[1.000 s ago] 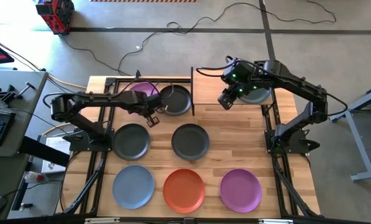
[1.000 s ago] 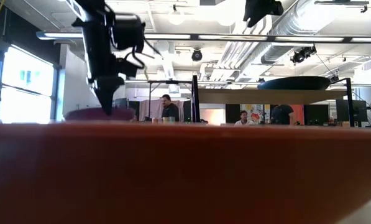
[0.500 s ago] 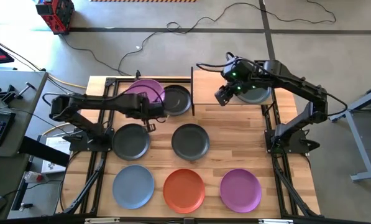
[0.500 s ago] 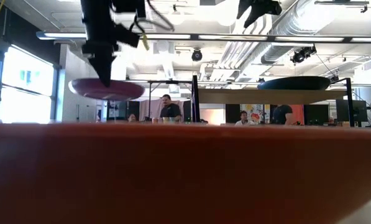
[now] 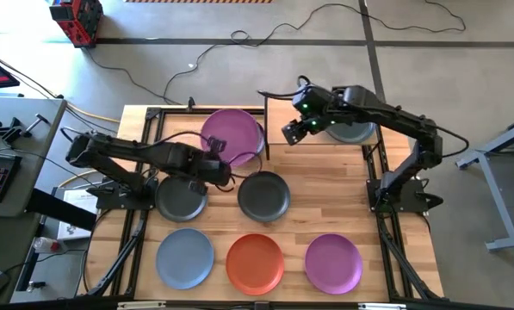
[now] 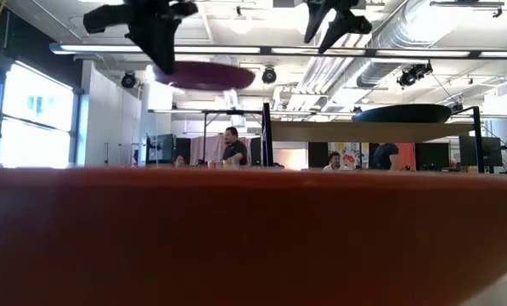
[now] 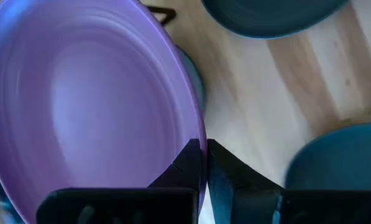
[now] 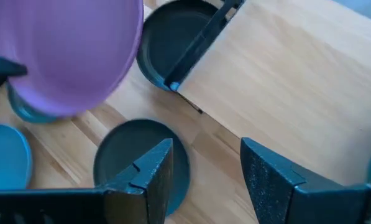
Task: Place and stack plates onto a shelf
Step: Stack the purple plate on top of the black plate on the shelf
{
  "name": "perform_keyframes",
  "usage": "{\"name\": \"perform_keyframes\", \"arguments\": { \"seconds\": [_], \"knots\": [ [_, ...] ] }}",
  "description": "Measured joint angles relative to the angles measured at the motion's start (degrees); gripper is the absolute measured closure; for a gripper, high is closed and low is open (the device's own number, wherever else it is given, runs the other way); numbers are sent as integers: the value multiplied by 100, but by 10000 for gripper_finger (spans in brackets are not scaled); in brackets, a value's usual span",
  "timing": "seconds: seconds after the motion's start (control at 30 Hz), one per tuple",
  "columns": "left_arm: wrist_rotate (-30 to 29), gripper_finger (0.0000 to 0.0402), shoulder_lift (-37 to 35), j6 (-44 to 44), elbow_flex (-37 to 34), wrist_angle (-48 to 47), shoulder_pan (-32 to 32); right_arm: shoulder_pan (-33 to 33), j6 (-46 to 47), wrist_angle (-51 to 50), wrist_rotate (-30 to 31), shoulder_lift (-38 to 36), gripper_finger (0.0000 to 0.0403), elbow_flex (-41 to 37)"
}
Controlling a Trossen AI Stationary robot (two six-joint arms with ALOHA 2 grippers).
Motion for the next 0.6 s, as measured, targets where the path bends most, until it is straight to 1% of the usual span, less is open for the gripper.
{"name": "perform_keyframes", "arguments": {
  "seconds": [0.23,0.37,0.5,0.6],
  "knots": [
    [-369,401,2,677,70,48,-190,220,155,774,37,188,236,0],
    [-520,401,2,873,70,71,-264,369,275,1040,447,227,236,0],
    [-811,401,2,1154,70,349,-334,512,264,1251,898,246,236,0],
    [-1006,401,2,1494,70,569,-364,585,273,1250,988,259,236,0]
  ]
}}
